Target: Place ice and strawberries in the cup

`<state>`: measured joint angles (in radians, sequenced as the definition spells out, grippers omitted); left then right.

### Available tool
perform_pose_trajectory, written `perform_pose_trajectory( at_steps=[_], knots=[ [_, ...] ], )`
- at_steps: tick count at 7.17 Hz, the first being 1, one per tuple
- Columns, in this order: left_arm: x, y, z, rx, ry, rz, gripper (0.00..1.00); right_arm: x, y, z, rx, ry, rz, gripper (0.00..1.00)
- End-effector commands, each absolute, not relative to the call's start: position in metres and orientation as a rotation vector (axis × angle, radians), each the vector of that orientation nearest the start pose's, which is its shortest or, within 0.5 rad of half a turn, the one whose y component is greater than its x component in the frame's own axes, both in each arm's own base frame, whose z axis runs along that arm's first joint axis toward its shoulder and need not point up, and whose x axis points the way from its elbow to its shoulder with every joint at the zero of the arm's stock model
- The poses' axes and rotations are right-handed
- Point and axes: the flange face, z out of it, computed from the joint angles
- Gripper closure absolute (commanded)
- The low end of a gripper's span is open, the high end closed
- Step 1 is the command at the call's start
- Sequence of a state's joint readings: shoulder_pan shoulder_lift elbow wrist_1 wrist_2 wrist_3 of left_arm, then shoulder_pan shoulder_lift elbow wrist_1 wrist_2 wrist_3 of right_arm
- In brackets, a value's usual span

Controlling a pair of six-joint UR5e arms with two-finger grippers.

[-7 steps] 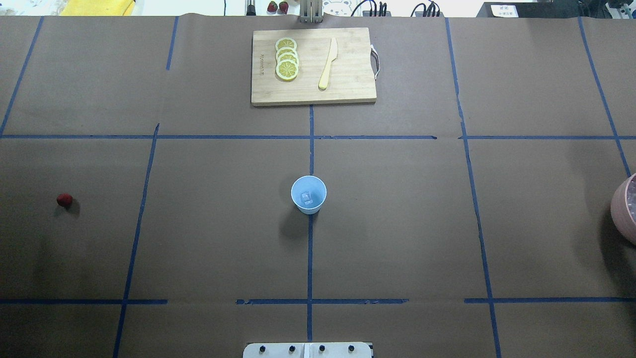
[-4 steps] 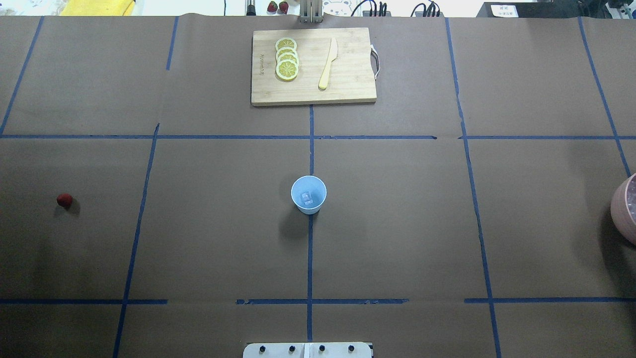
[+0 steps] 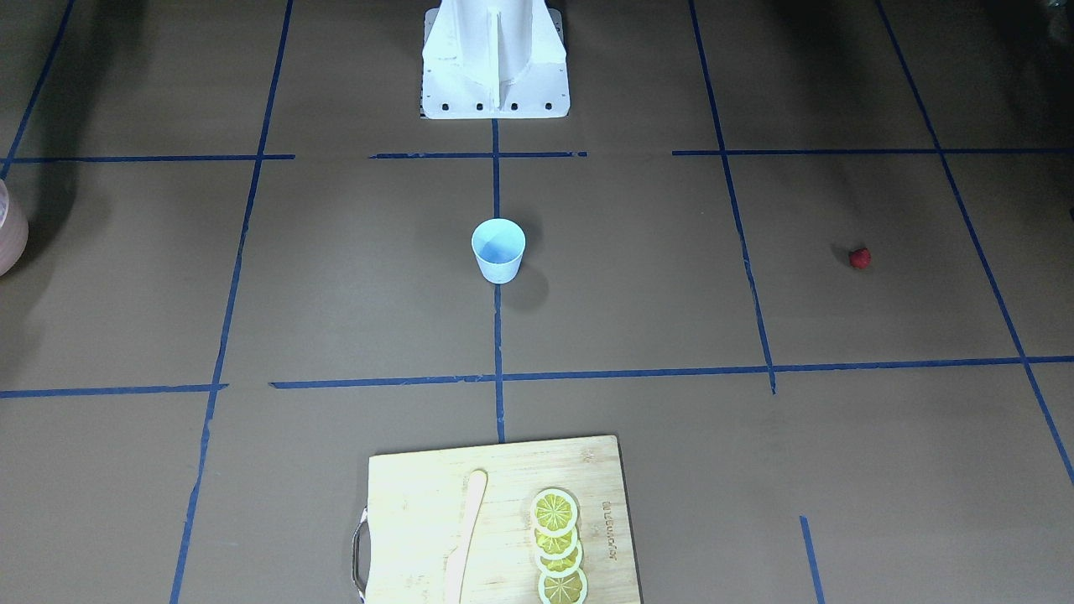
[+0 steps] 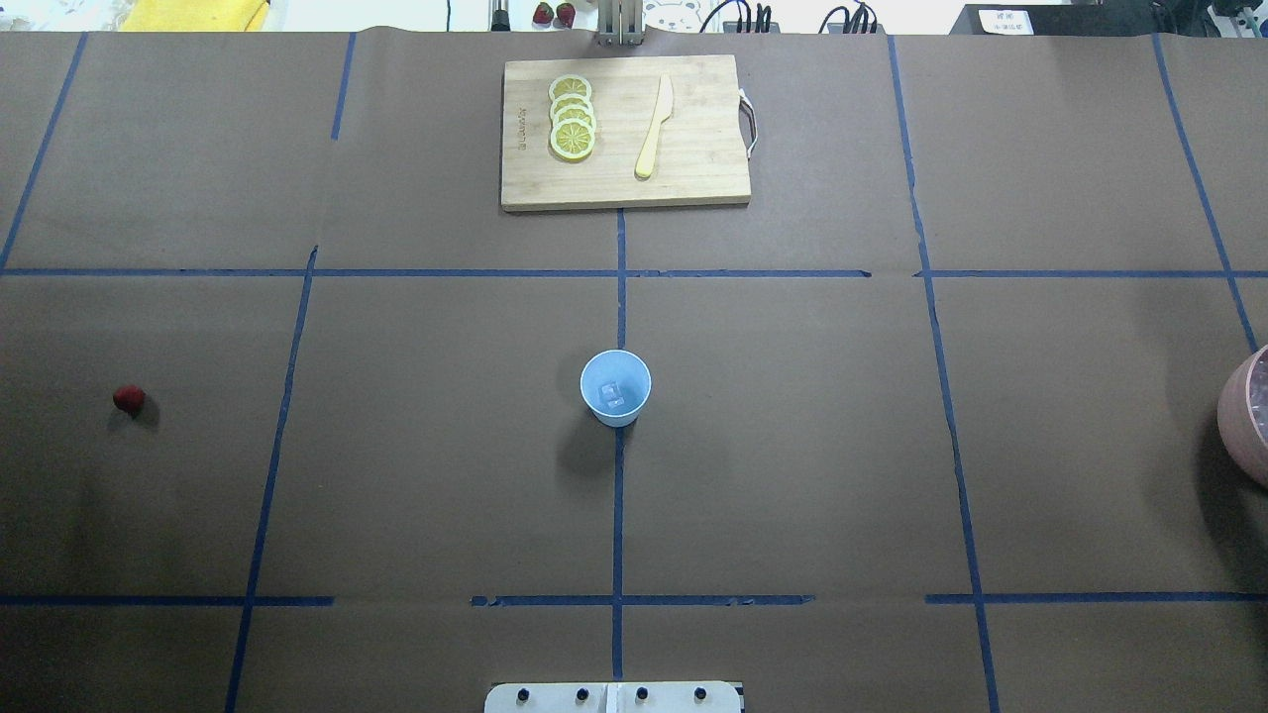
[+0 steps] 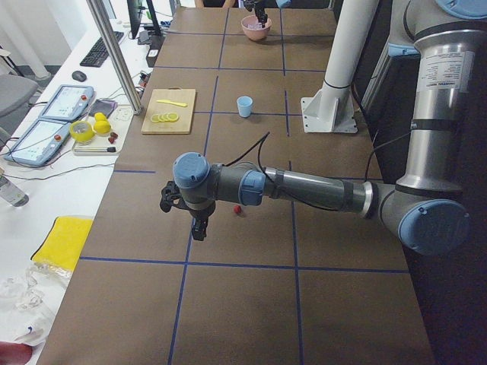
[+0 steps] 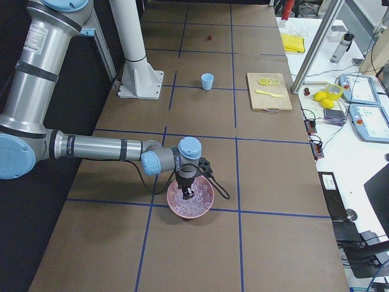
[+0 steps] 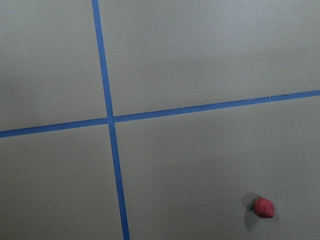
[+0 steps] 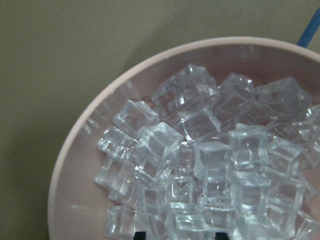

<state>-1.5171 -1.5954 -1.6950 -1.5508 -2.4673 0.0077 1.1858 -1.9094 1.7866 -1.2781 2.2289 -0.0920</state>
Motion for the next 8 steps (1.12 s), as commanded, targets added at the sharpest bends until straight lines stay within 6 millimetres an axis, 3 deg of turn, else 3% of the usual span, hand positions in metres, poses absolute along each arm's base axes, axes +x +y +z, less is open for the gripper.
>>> perform_pose_trajectory(
  at_steps=[1,2,3,7,8],
  knots=[
    [-0.028,-0.507,0.578,0.098,0.897,0.114,0.00,-0.068,-0.363,0.670,0.073,-0.682,-0.516,0.81],
    [-0.028,-0.507,0.579,0.098,0.897,0.114,0.00,-0.068,-0.363,0.668,0.077,-0.682,-0.517,0.97],
    [-0.028,-0.505,0.580,0.094,0.899,0.112,0.00,-0.068,-0.364,0.667,0.081,-0.683,-0.517,1.00],
    [-0.028,-0.505,0.580,0.095,0.899,0.113,0.00,-0.057,-0.364,0.605,0.180,-0.710,-0.510,1.00],
    [-0.028,-0.504,0.581,0.094,0.899,0.112,0.00,-0.055,-0.367,0.574,0.174,-0.714,-0.495,1.00]
  ],
)
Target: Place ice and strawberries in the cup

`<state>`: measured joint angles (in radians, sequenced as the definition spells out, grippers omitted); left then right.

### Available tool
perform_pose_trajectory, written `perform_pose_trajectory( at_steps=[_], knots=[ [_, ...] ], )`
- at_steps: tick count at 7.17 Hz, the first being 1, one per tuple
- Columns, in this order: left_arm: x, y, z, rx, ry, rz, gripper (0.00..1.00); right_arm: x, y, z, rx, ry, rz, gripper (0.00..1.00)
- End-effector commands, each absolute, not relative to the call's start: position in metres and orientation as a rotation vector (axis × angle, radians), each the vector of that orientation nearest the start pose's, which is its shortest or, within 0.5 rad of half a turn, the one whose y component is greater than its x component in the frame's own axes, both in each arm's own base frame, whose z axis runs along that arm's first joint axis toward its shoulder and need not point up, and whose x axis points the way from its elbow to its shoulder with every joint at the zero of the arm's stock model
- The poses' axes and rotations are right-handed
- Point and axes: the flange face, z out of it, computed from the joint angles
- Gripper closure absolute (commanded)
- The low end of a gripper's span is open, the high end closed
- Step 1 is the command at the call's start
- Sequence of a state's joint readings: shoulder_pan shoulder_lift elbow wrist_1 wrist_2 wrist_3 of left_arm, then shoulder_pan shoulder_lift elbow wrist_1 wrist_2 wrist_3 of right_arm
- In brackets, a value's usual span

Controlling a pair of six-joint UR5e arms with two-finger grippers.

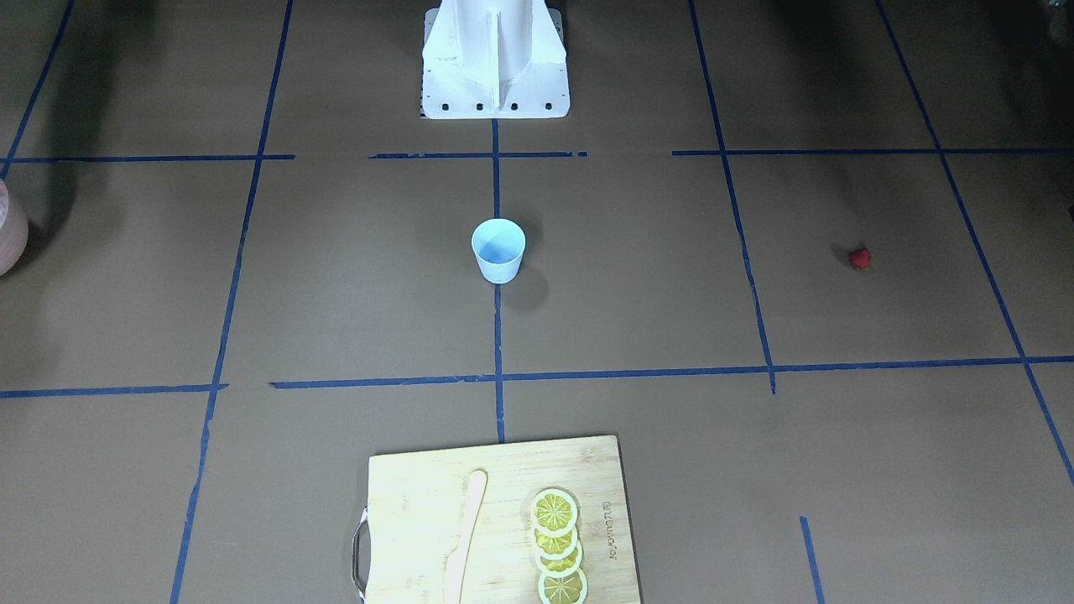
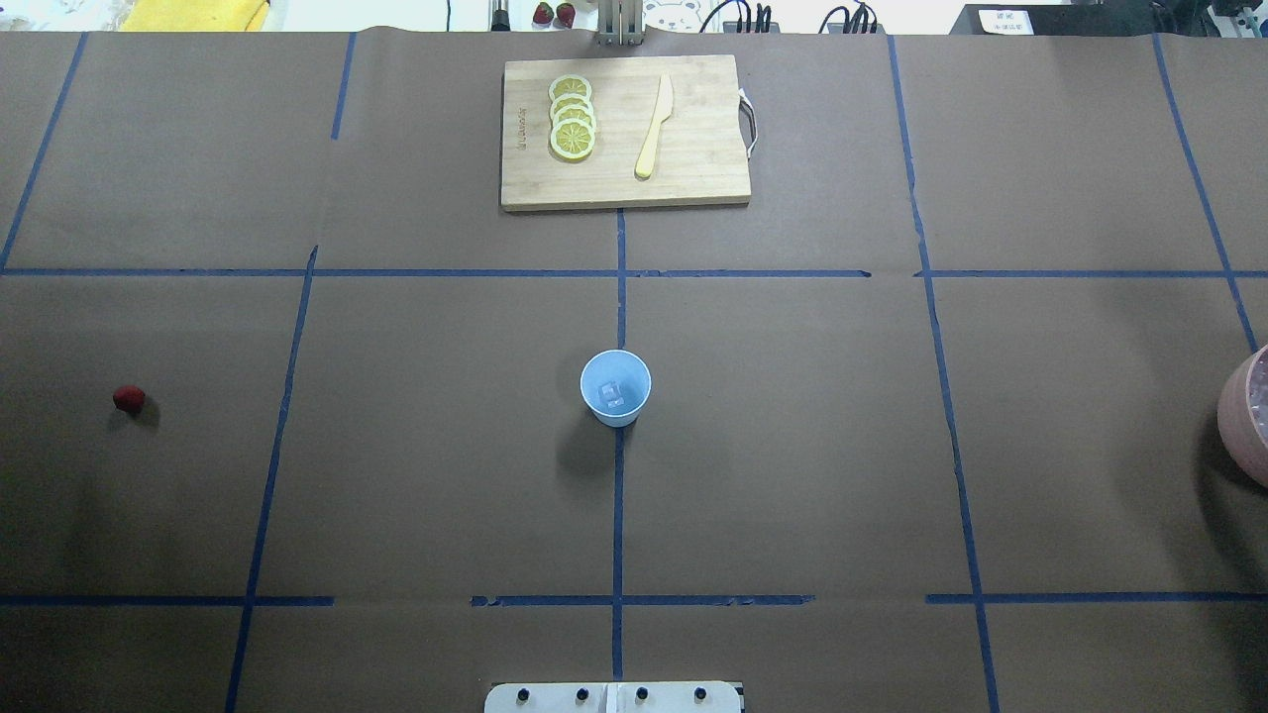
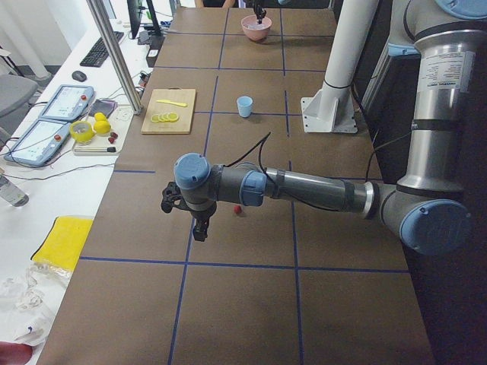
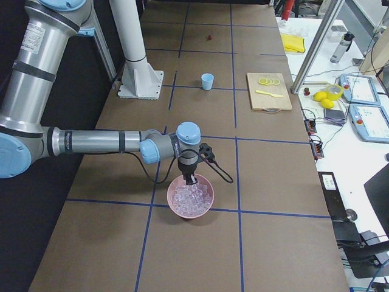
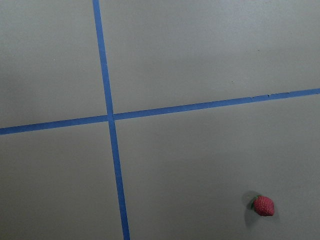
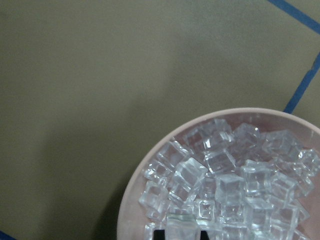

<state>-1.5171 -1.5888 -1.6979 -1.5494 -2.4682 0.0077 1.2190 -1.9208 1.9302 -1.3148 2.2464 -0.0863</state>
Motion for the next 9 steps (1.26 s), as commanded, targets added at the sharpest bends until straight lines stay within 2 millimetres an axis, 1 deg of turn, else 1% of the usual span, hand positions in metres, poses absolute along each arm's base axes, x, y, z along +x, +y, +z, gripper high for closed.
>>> perform_pose_trajectory(
  at_steps=[1,2,4,5,6,7,8,9],
  knots=[
    [-0.028,-0.504,0.581,0.094,0.899,0.112,0.00,-0.058,-0.375,0.537,0.189,-0.716,-0.496,1.00],
    [-0.028,-0.504,0.581,0.092,0.899,0.112,0.00,-0.065,-0.393,0.505,0.195,-0.733,-0.487,1.00],
    [-0.028,-0.504,0.581,0.092,0.899,0.111,0.00,-0.083,-0.433,0.455,0.205,-0.782,-0.423,1.00],
    [-0.028,-0.504,0.581,0.091,0.899,0.111,0.00,-0.105,-0.443,0.431,0.198,-0.802,-0.399,1.00],
    [-0.028,-0.504,0.582,0.088,0.899,0.109,0.00,-0.134,-0.451,0.406,0.187,-0.828,-0.368,1.00],
    [-0.028,-0.504,0.582,0.088,0.899,0.109,0.00,-0.168,-0.454,0.378,0.165,-0.858,-0.337,1.00],
    [-0.028,-0.504,0.583,0.086,0.899,0.110,0.00,-0.200,-0.454,0.353,0.141,-0.883,-0.306,1.00],
    [-0.028,-0.504,0.583,0.086,0.899,0.110,0.00,-0.238,-0.448,0.326,0.111,-0.910,-0.285,1.00]
  ],
)
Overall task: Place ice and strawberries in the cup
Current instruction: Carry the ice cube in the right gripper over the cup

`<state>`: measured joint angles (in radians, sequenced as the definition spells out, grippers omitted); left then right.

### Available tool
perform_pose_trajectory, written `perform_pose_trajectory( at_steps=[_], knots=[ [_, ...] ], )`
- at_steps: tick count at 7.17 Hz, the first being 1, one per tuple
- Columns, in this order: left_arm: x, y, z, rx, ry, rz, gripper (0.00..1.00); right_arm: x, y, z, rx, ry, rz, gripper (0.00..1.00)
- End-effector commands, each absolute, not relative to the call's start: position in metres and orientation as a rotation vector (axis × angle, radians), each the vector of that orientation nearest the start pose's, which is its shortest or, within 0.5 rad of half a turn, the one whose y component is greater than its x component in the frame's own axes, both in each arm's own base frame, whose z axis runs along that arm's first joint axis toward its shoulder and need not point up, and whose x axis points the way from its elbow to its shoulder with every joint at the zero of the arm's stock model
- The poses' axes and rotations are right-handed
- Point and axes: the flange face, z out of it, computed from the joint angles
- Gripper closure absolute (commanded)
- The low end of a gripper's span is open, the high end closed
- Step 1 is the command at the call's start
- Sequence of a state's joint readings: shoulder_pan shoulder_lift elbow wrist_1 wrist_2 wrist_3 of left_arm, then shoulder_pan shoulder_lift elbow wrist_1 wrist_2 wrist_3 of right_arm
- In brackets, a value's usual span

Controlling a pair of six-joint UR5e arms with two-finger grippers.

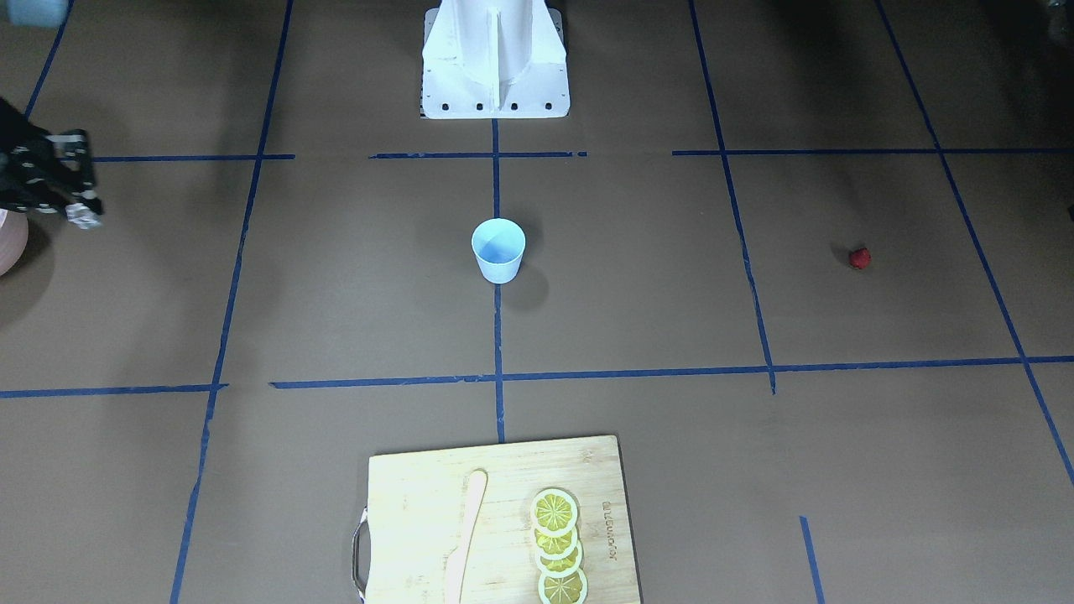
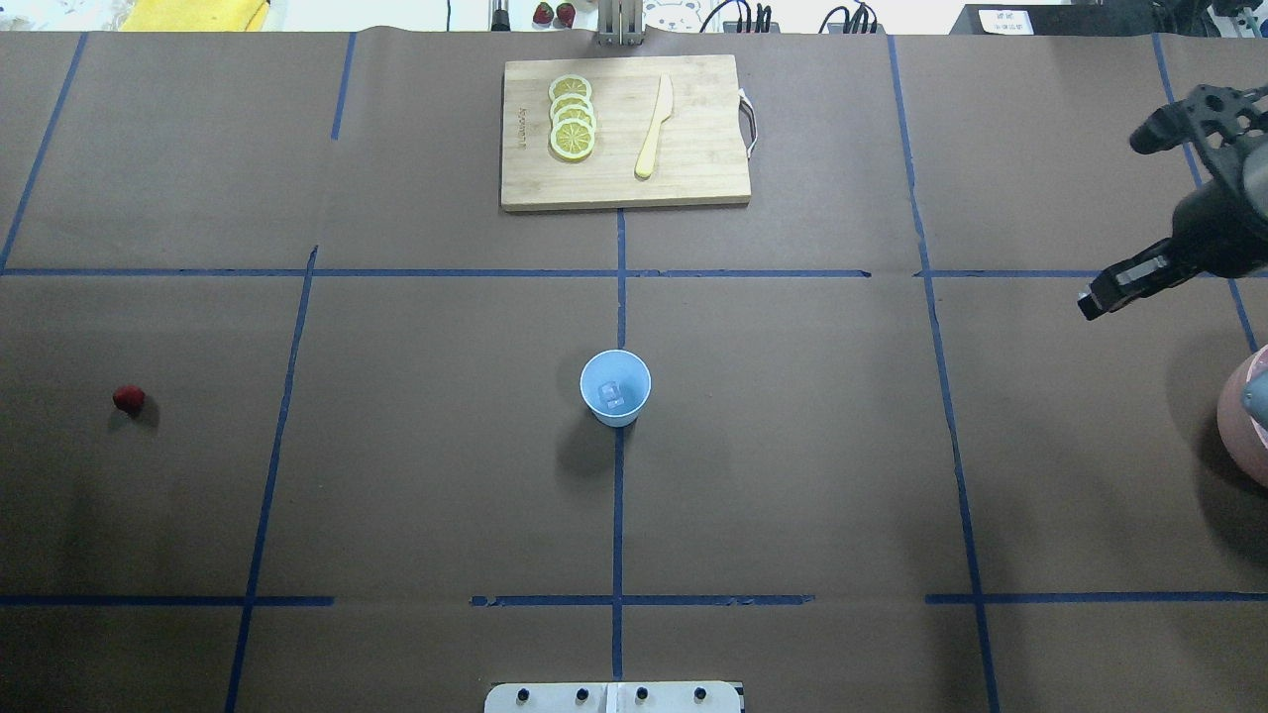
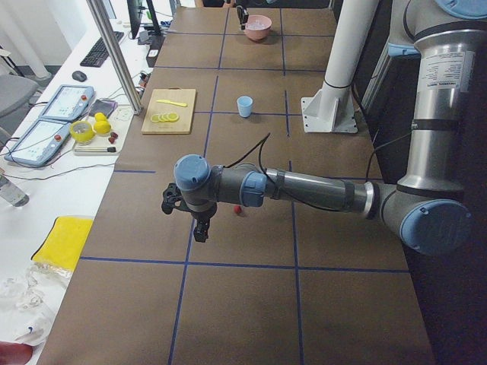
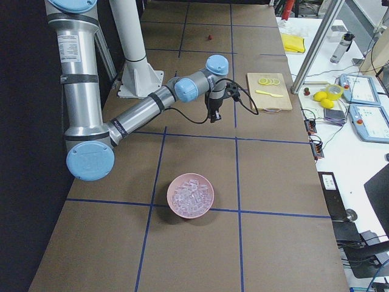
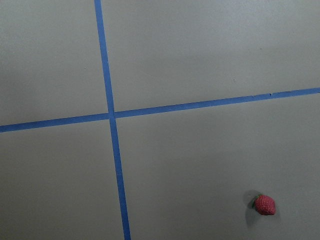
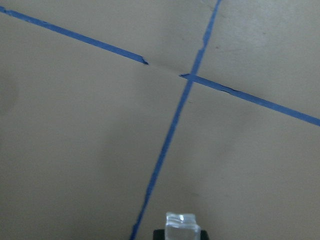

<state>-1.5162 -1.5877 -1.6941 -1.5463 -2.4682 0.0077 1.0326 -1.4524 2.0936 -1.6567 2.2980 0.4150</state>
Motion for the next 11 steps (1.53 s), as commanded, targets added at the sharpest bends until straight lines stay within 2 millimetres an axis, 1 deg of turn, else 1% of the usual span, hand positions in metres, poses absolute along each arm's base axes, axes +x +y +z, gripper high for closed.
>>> perform_pose_trajectory(
  at_steps=[1,2,3,4,5,6,7,8,9,11],
  knots=[
    [-0.028,-0.504,0.583,0.084,0.899,0.110,0.00,-0.278,-0.451,0.292,0.089,-0.922,-0.236,1.00],
    [-0.028,-0.504,0.582,0.084,0.899,0.109,0.00,-0.321,-0.449,0.259,0.053,-0.891,-0.195,1.00],
    [-0.028,-0.504,0.584,0.082,0.899,0.108,0.00,-0.352,-0.441,0.231,0.044,-0.841,-0.175,1.00],
    [-0.028,-0.504,0.584,0.080,0.899,0.107,0.00,-0.373,-0.440,0.215,0.037,-0.839,-0.152,1.00],
    [-0.028,-0.504,0.584,0.080,0.899,0.107,0.00,-0.404,-0.446,0.189,0.006,-0.850,-0.104,1.00],
    [-0.028,-0.505,0.585,0.079,0.899,0.107,0.00,-0.435,-0.443,0.173,0.022,-0.830,-0.094,1.00],
    [-0.028,-0.505,0.587,0.075,0.899,0.105,0.00,-0.456,-0.436,0.168,0.024,-0.820,-0.078,1.00],
    [-0.028,-0.505,0.588,0.074,0.899,0.105,0.00,-0.472,-0.427,0.163,0.016,-0.840,-0.071,1.00],
    [-0.028,-0.505,0.588,0.074,0.899,0.105,0.00,-0.480,-0.419,0.157,0.027,-0.852,-0.073,1.00],
    [-0.028,-0.505,0.588,0.074,0.899,0.105,0.00,-0.511,-0.426,0.135,0.015,-0.847,-0.062,1.00]
  ],
)
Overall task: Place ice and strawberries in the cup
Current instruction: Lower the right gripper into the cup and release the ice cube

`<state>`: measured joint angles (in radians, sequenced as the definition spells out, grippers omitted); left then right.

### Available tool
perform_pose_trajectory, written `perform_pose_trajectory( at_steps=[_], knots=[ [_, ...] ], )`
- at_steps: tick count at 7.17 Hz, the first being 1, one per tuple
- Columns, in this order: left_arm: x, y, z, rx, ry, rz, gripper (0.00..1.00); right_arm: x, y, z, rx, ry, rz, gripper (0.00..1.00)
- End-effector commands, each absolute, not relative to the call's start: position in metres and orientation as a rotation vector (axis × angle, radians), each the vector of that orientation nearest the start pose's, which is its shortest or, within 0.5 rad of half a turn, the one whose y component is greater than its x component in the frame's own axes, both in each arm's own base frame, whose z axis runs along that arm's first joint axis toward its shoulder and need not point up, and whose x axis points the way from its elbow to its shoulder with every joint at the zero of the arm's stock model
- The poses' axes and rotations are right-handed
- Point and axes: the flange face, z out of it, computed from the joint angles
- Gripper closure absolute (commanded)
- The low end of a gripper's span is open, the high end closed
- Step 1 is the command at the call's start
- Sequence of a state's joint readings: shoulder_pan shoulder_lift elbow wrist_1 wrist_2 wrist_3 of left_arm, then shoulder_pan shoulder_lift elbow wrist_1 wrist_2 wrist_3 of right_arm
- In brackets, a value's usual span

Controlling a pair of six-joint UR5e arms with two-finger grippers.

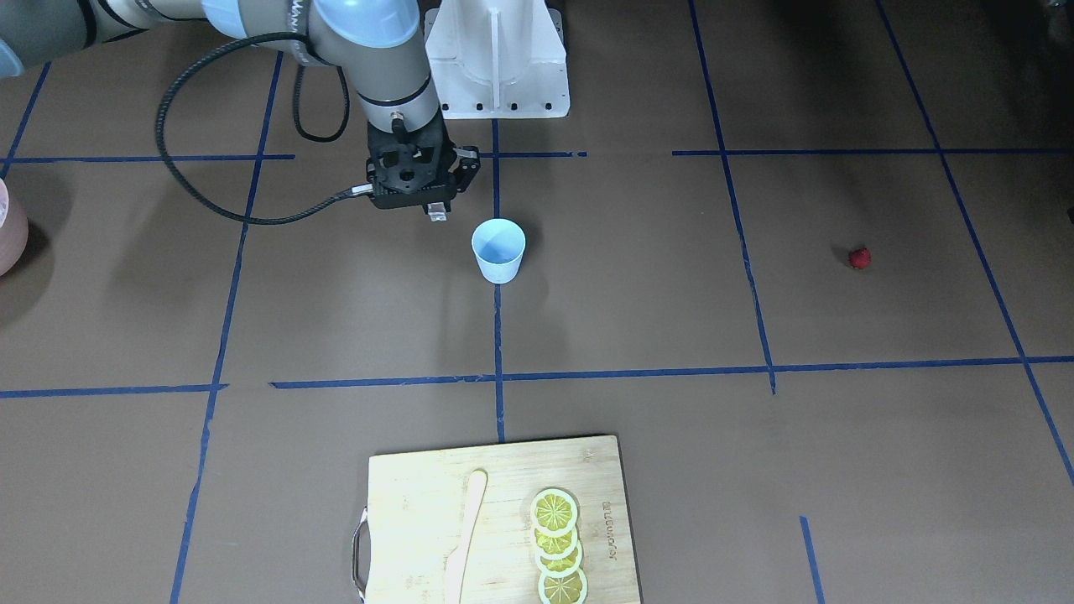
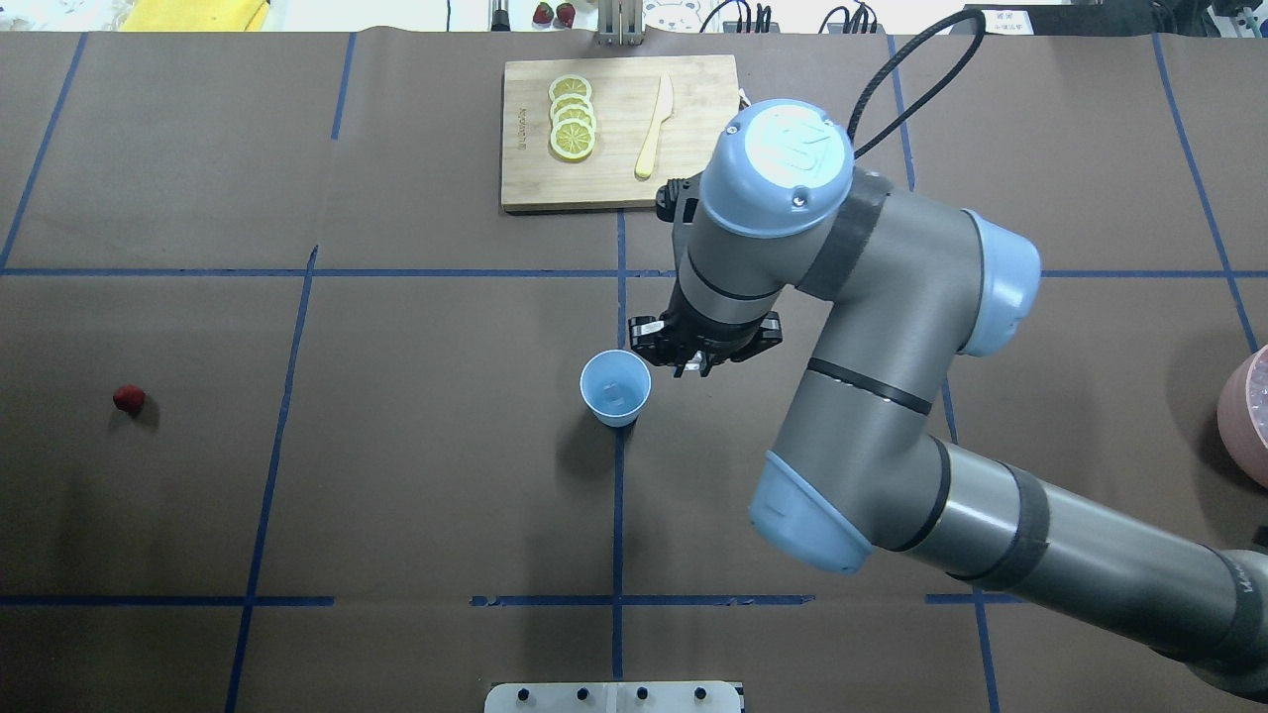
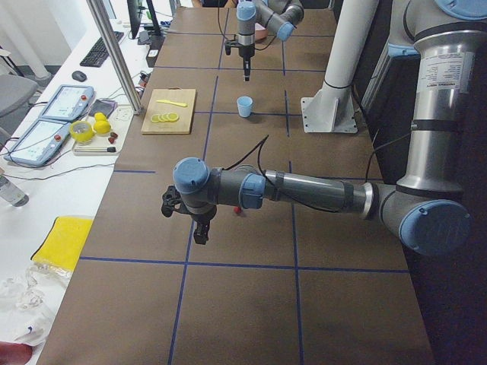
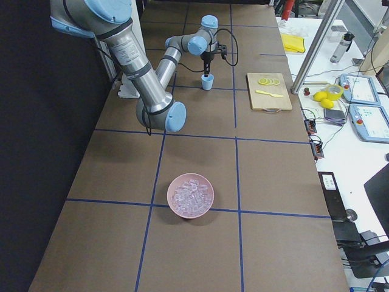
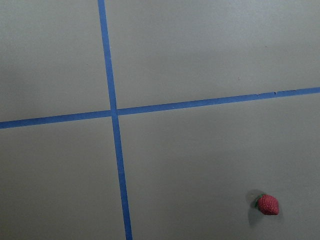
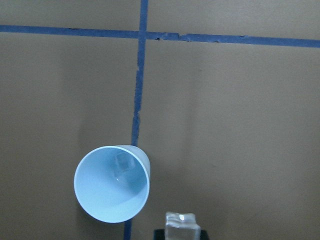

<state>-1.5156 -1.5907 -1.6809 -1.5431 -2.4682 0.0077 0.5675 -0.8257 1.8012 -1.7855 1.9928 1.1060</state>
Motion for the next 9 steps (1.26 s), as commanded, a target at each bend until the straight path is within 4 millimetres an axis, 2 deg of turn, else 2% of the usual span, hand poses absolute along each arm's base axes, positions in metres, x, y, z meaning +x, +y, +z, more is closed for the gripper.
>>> perform_pose_trajectory(
  at_steps=[1,3,7,8,9],
  knots=[
    [-0.028,-0.505,0.588,0.074,0.899,0.105,0.00,-0.524,-0.430,0.130,0.012,-0.854,-0.044,1.00],
    [-0.028,-0.505,0.589,0.073,0.899,0.104,0.00,-0.551,-0.423,0.137,0.011,-0.838,-0.044,1.00],
    [-0.028,-0.505,0.589,0.072,0.899,0.103,0.00,-0.561,-0.418,0.135,0.012,-0.832,-0.053,0.99],
    [-0.028,-0.506,0.589,0.073,0.899,0.104,0.00,-0.562,-0.419,0.136,0.010,-0.828,-0.052,0.97],
    [-0.028,-0.506,0.589,0.073,0.899,0.104,0.00,-0.562,-0.419,0.134,0.011,-0.830,-0.052,0.89]
  ],
)
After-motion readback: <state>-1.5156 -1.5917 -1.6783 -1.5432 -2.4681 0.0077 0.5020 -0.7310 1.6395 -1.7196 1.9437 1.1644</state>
